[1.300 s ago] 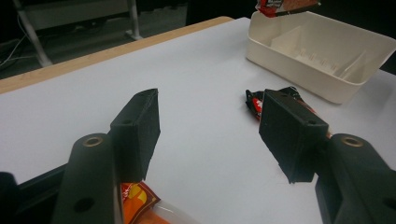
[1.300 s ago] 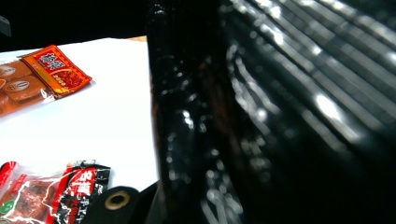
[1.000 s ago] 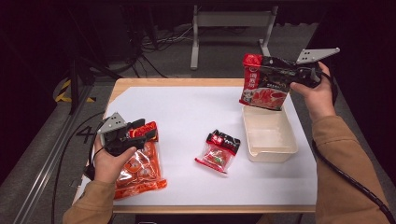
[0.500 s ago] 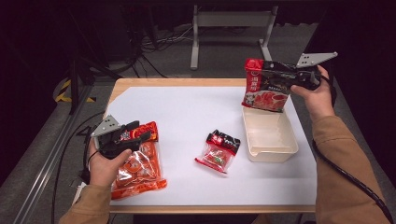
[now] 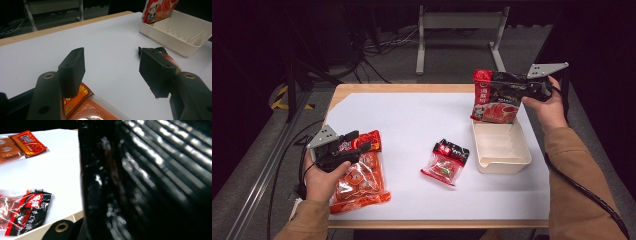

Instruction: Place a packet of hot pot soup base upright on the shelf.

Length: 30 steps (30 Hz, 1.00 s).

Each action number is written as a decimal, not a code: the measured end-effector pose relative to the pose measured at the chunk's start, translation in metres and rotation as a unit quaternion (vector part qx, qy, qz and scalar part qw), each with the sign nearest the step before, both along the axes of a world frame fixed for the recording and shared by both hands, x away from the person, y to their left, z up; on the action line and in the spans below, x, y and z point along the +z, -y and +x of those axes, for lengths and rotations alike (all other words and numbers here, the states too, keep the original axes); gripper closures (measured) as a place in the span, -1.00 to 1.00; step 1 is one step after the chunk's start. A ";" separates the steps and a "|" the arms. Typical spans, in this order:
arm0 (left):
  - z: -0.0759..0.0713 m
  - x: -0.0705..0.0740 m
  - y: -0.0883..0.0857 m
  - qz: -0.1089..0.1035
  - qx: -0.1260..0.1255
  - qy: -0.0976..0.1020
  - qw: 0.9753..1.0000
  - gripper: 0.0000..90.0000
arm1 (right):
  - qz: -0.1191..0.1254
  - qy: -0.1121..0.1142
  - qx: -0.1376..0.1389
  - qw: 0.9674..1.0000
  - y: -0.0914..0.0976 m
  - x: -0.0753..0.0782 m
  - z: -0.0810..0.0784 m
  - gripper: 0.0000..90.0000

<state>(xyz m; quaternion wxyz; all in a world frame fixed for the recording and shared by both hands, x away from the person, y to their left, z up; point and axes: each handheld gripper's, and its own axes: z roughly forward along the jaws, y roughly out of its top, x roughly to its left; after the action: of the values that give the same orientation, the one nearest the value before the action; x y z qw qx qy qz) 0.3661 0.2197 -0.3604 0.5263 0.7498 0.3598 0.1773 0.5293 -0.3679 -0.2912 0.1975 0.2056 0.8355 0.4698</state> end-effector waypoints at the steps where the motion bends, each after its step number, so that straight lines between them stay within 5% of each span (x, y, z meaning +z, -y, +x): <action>1: 0.000 0.000 0.000 0.000 0.000 -0.001 1.000 -0.15 | 0.001 0.002 -0.001 1.000 0.000 -0.001 0.000 0.86; 23: 0.002 0.001 0.001 -0.001 -0.005 0.000 1.000 -0.15 | -0.015 0.013 0.006 1.000 -0.002 -0.004 -0.003 0.84; 30: 0.003 0.001 0.003 -0.004 -0.009 -0.002 1.000 -0.15 | -0.021 0.000 0.006 1.000 -0.006 -0.014 -0.003 0.78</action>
<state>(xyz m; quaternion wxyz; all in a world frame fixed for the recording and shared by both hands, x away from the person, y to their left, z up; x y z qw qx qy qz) 0.3695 0.2166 -0.3592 0.5301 0.7511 0.3552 0.1692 0.5261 -0.3615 -0.3056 0.1990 0.1967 0.8464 0.4531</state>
